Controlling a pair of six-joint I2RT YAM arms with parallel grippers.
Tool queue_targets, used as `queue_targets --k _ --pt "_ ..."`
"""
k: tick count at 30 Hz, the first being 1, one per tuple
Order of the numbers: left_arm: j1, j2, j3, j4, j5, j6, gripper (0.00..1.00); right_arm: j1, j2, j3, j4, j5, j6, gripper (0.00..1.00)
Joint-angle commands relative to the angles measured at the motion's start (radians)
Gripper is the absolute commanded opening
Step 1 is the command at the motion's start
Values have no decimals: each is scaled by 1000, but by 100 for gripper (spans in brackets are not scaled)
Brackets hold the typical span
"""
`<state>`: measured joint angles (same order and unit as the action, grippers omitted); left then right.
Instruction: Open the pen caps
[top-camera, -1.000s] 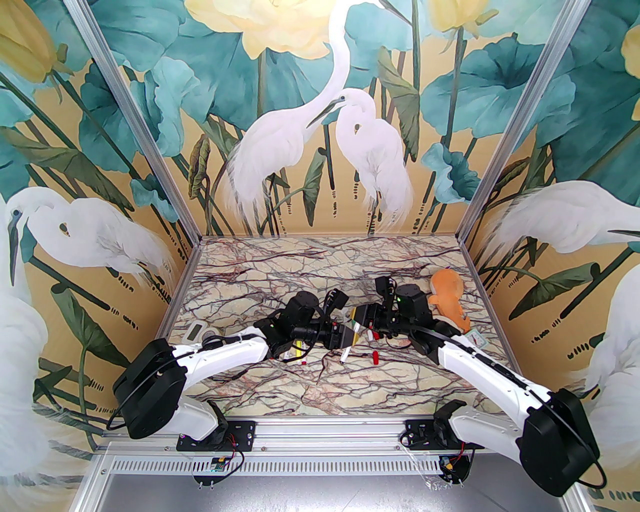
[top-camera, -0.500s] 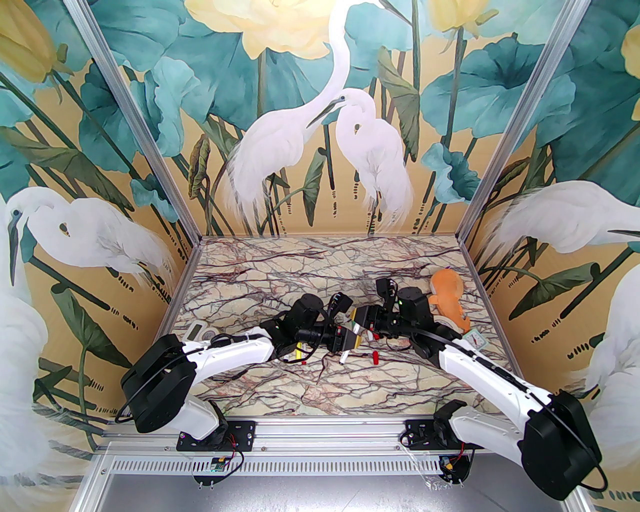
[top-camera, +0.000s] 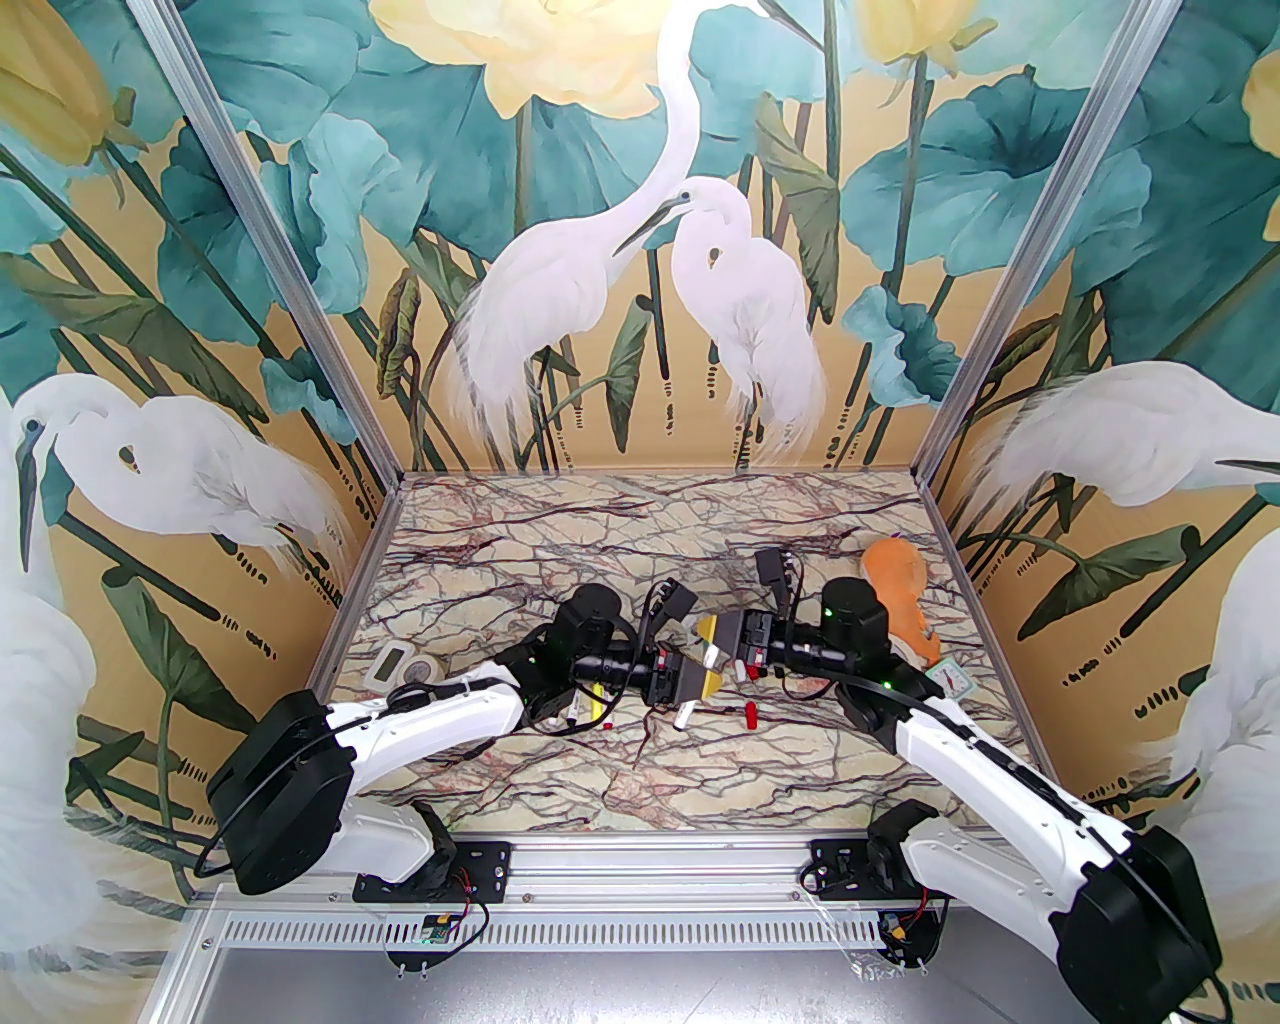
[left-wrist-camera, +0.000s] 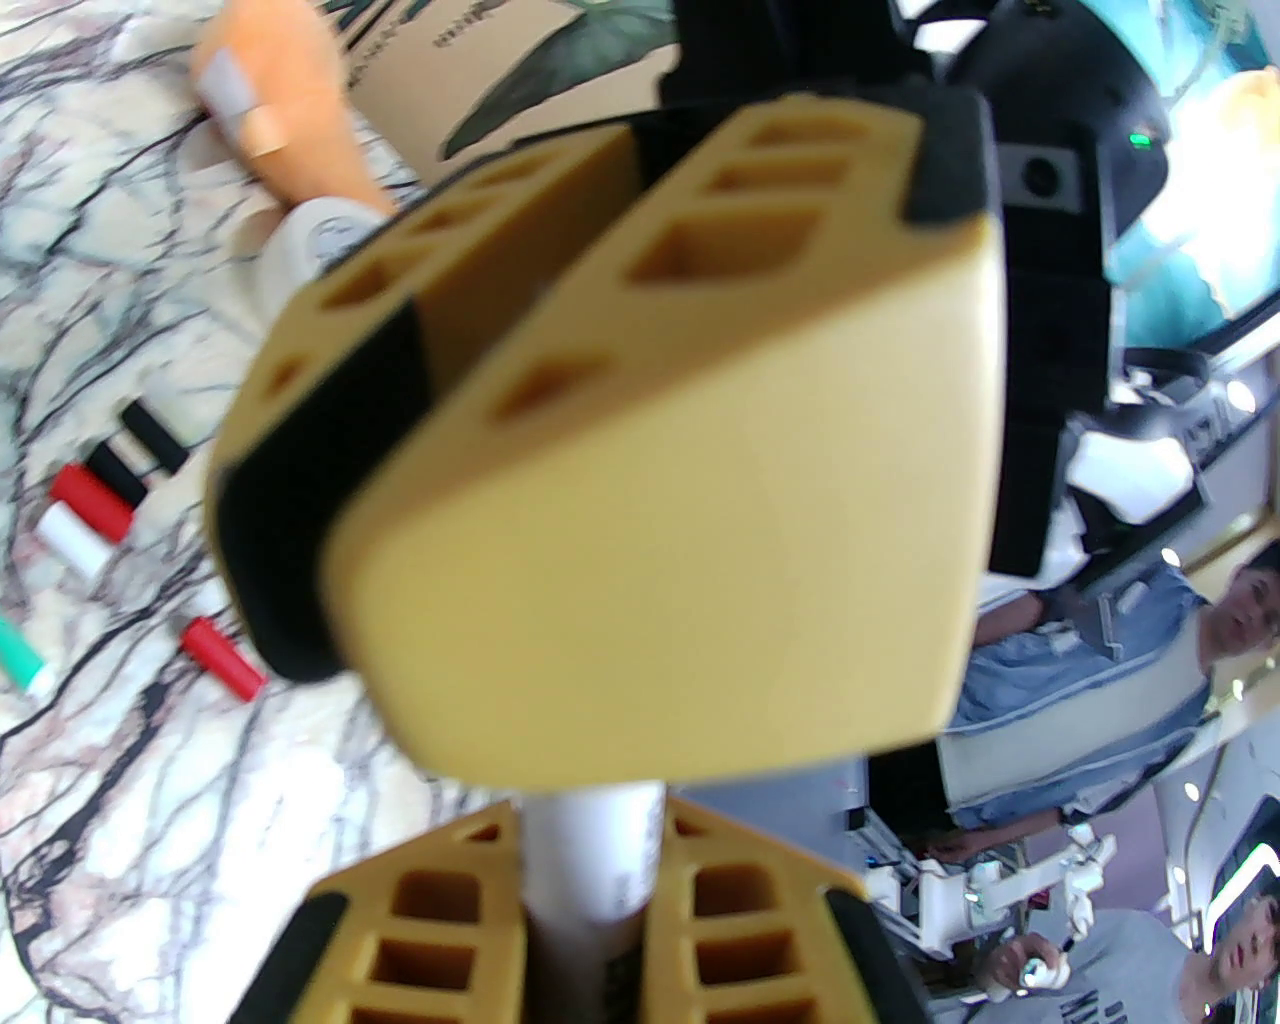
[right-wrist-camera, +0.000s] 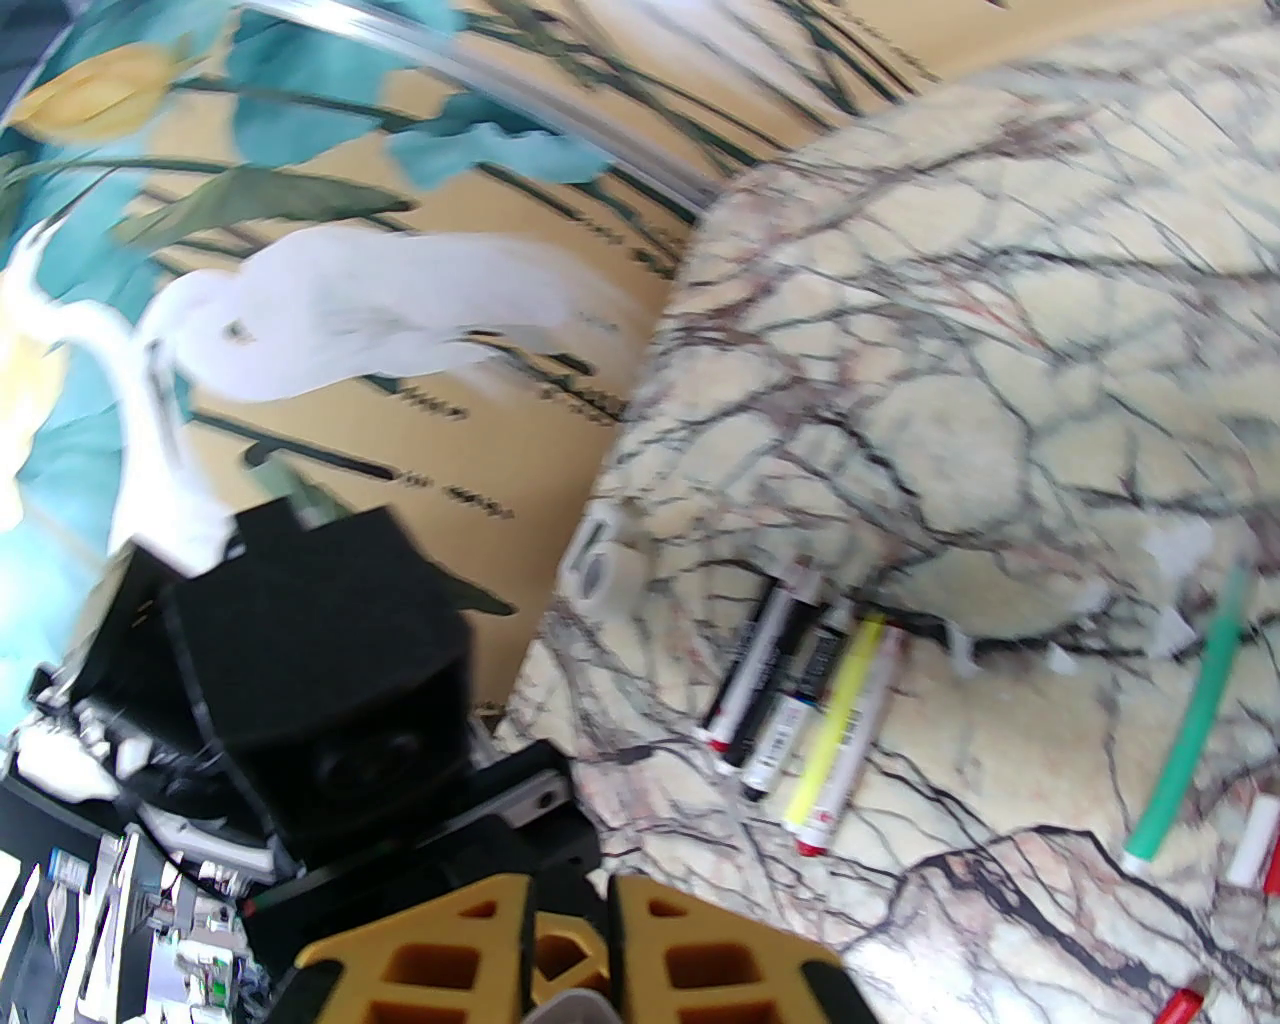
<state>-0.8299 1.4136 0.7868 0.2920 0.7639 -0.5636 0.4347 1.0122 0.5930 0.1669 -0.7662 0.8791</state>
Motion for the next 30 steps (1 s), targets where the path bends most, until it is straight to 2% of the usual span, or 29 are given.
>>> queue_targets --k 1,5,12,14,20,26,30 --pt "20 -33 -40 7 102 -32 3 -54 -9 27 76 36 -5 10" --pt "18 -51 -31 -45 60 -6 3 -59 -12 63 21 108 -26 10" --pt "-31 -51 1 -169 -65 63 2 -59 -11 132 -134 376 -37 9" --pt "-48 -60 14 -230 -132 93 2 -60 3 156 -188 433 -39 9" --pt "-86 -72 43 -341 -218 155 1 -91 46 200 -216 414 -7 8" --pt "-90 -78 23 -294 -184 129 1 -114 51 209 -181 333 -21 8" --pt "-86 -116 23 -282 -204 102 2 -127 28 207 -253 302 -93 8"
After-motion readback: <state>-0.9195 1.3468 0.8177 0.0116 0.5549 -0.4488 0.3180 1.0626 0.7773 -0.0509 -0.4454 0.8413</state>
